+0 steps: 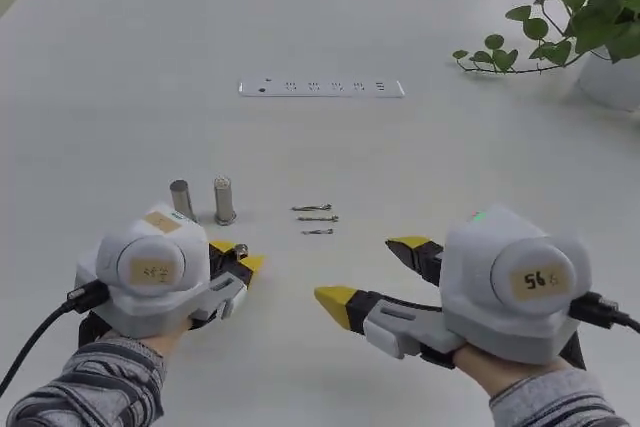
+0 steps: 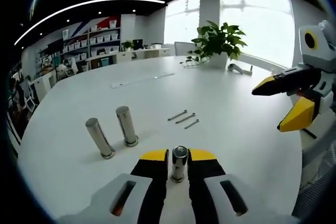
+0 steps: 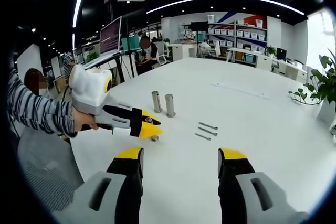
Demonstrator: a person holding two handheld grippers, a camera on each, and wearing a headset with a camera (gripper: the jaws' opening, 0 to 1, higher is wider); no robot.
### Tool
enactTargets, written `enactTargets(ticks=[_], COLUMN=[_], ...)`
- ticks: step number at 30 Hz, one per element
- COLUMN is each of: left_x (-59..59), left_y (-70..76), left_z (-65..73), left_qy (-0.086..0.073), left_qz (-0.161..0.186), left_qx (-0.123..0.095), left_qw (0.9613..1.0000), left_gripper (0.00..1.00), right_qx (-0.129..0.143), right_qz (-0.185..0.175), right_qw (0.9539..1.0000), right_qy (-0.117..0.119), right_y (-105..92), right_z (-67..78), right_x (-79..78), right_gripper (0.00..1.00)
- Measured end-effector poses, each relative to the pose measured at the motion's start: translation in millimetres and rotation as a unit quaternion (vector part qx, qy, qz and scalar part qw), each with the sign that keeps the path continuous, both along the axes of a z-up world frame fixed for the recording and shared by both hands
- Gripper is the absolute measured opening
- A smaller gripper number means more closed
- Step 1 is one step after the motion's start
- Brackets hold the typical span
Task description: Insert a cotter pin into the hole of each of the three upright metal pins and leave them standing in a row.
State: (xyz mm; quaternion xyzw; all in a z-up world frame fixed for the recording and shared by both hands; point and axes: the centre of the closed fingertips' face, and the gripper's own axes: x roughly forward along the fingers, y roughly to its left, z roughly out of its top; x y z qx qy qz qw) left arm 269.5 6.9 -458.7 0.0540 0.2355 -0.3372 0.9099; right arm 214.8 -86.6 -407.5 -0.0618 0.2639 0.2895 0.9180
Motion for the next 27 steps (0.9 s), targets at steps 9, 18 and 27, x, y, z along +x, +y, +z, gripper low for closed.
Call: enactTargets(ticks=[9, 18, 27], left_x=[-6.4, -20.0, -28.7], left_y=[8.4, 13.6, 26.7], left_z=[0.2, 14.8, 22.7], left_qy=[0.006, -0.002, -0.001], left_qz=[0.003, 0.015, 0.041], left_qx=[0.014, 0.007, 0.007], left_qw=[0.9999, 0.9999, 0.9991], left_gripper=[0.23, 0.35, 0.44], right_qx=[-0.031, -0.073, -0.127], right_qz=[0.054, 0.128, 0.186], right_qw=[0.9981, 0.9887, 0.9726], right_qy=[0.002, 0.029, 0.058], right_y=[-0.9, 2.9, 2.3], right_z=[2.5, -7.2, -25.6], right_x=[20.1, 40.0, 56.1], right_gripper=[0.49, 0.39, 0.25])
